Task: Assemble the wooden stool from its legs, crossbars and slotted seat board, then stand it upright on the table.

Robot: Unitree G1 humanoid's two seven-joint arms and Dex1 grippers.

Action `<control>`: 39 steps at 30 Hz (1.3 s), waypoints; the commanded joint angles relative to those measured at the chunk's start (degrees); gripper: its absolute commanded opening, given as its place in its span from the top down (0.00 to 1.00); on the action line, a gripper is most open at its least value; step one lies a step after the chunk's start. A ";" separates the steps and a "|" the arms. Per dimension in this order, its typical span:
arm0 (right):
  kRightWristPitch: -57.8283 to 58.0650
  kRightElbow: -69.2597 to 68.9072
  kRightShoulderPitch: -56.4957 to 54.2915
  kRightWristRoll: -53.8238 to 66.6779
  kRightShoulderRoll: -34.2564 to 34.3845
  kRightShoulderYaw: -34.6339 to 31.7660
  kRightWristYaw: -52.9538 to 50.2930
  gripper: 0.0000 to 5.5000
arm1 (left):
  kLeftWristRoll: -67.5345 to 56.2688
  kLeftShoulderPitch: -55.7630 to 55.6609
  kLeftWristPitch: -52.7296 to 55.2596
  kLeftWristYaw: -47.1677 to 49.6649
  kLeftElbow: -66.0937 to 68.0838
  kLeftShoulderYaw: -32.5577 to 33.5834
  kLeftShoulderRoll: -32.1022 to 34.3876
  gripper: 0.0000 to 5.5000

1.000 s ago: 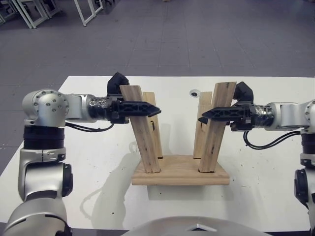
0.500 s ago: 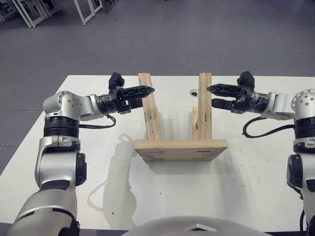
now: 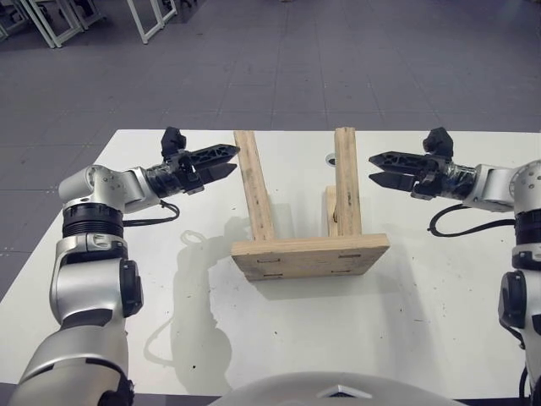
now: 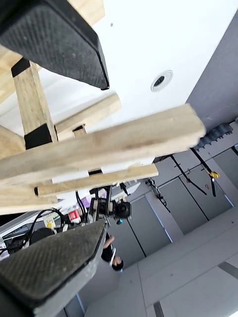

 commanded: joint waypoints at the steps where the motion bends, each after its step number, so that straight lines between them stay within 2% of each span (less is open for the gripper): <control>1: -6.06 -8.68 7.33 -2.93 -5.14 -0.67 4.56 0.05 | 1.30 9.21 -6.11 -8.18 -12.61 0.49 7.86 0.12; 2: -7.10 -9.48 9.20 -3.23 -6.12 -1.14 5.93 0.05 | 0.84 13.17 -7.17 -11.11 -18.19 0.15 9.82 0.12; 5: -22.77 -16.88 20.02 -11.40 -11.13 2.31 12.78 0.05 | 7.06 29.77 -21.30 -16.77 -34.15 -2.49 15.71 0.12; 8: -40.11 -22.25 30.21 -20.26 -15.43 4.61 19.43 0.05 | 18.84 42.03 -44.32 -18.55 -37.46 -4.46 19.80 0.12; 10: -46.32 -23.88 33.43 -23.62 -16.35 5.97 21.77 0.05 | 20.79 44.74 -50.37 -19.38 -38.22 -4.24 19.92 0.12; 13: -49.11 -26.24 34.86 -25.72 -14.88 7.93 22.21 0.05 | 19.68 44.22 -49.87 -17.86 -42.88 -5.44 17.38 0.12; 17: -48.49 -31.37 34.71 -25.97 -11.86 10.66 20.66 0.05 | 19.16 41.70 -45.54 -13.43 -48.42 -10.31 11.51 0.12; 24: -45.49 -33.79 31.83 -26.01 -6.16 14.25 17.44 0.05 | 22.45 39.70 -35.91 -9.21 -51.79 -19.37 8.64 0.12; 26: -45.32 -33.28 31.07 -26.74 -5.15 15.17 16.36 0.10 | 22.16 38.59 -33.28 -5.94 -52.64 -19.60 6.58 0.12; 28: -46.26 -32.76 30.95 -27.22 -3.90 15.19 15.12 0.18 | 22.11 37.65 -33.06 -2.88 -53.35 -19.28 4.42 0.18; 32: -47.75 -33.45 32.02 -27.36 -3.76 14.79 14.98 0.29 | 21.14 37.91 -32.92 -2.32 -54.74 -18.97 4.31 0.28; 39: -43.28 -36.87 31.94 -24.92 -5.12 14.29 15.82 0.56 | 19.64 36.17 -32.80 -1.79 -53.85 -16.99 3.81 0.51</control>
